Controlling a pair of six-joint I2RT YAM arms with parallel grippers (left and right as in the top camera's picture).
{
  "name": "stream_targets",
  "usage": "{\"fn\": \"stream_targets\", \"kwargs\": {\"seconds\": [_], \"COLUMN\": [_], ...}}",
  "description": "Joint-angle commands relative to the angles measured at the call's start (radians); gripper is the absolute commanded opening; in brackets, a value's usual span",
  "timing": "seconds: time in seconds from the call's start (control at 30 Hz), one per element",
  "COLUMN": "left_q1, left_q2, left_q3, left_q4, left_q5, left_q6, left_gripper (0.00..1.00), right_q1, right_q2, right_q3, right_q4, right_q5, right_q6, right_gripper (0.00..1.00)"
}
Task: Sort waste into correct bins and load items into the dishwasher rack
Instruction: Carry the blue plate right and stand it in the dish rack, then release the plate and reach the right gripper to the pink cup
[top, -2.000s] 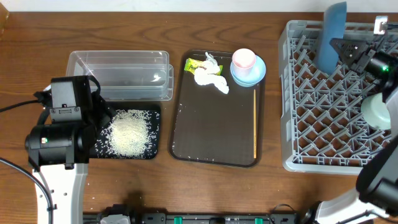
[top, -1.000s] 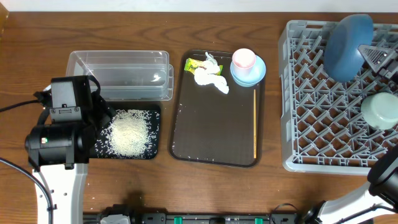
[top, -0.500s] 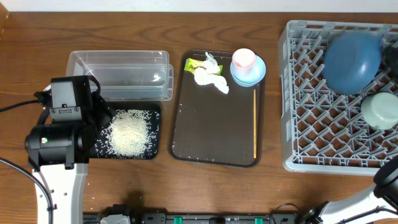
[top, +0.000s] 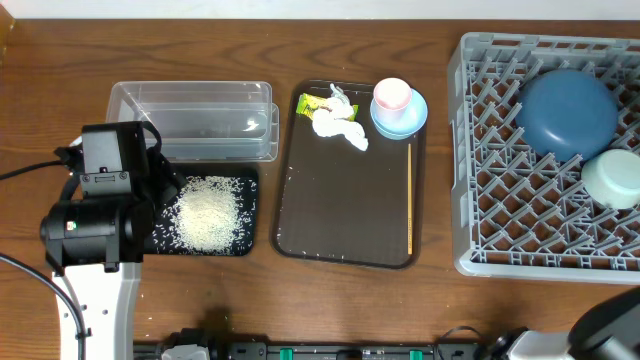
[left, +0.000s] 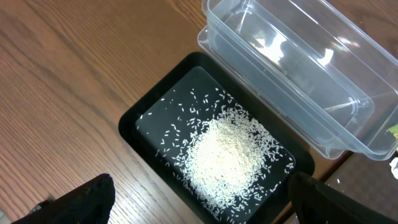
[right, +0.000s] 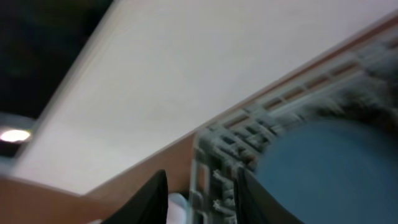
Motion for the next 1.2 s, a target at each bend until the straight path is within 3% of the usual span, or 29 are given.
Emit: {"fn": "stream_targets", "kwargs": {"seconds": [0.0,0.13,0.3,0.37,0.4,0.43,0.53,0.63,0.73,0.8,0.9,1.0,1.17], "left_q1": [0.005,0.005,0.005,0.005,0.005,0.005,0.005,0.005,0.005,0.005,0.005,0.005,0.005], "left_q2": [0.005,0.005,0.005,0.005,0.005,0.005,0.005,0.005,0.005,0.005,0.005,0.005,0.005], "left_q3": [0.012,0.012,0.012,0.012,0.012,0.012,0.012,0.012,0.012,0.012,0.012,0.012,0.012], "left_q4": [-0.005,-0.005,-0.005,-0.005,-0.005,-0.005,-0.005,-0.005,-0.005,-0.005,-0.005,-0.005,-0.005], "left_q5": [-0.023,-0.023,-0.023,-0.023,-0.023,-0.023,-0.023,-0.023,-0.023,-0.023,-0.023,-0.023,-0.023], "left_q6": [0.002,0.002,0.002,0.002,0.002,0.002,0.002,0.002,0.002,0.002,0.002,0.002,0.002], "left_gripper": [0.91,0.91,0.91,0.91,0.91,0.91,0.91,0.91,0.91,0.91,0.91,0.91,0.91], "right_q1": [0.069,0.18,0.321,0.38,0.407,0.443,0.525,0.598,0.678,0.731,0.797,0.875,1.003], "right_q2": [-0.069,-0.089,-0.083,-0.089,-0.091,-0.095,-0.096,-0.096,-0.096,-0.096,-0.096,-0.096,-0.069], "right_q3": [0.002,0.002,0.002,0.002,0.002,0.002,0.002,0.002,0.002,0.002,0.002,0.002,0.064], "right_q4": [-0.113,-0.2,-0.206,-0.19,-0.177,-0.153,-0.069,0.058,0.2,0.233,0.188,0.105,-0.089], "right_q5": [0.373,0.694,0.706,0.628,0.576,0.487,0.244,0.018,-0.013,0.047,0.203,0.401,0.758], "right_q6": [-0.156,-0.16,-0.173,-0.187,-0.209,-0.246,-0.287,-0.232,-0.14,-0.108,-0.114,-0.189,-0.296], "right_gripper": [0.33,0.41,0.49,0.62,0.74,0.99,0.99,0.98,0.82,0.81,0.88,0.88,0.75]}}
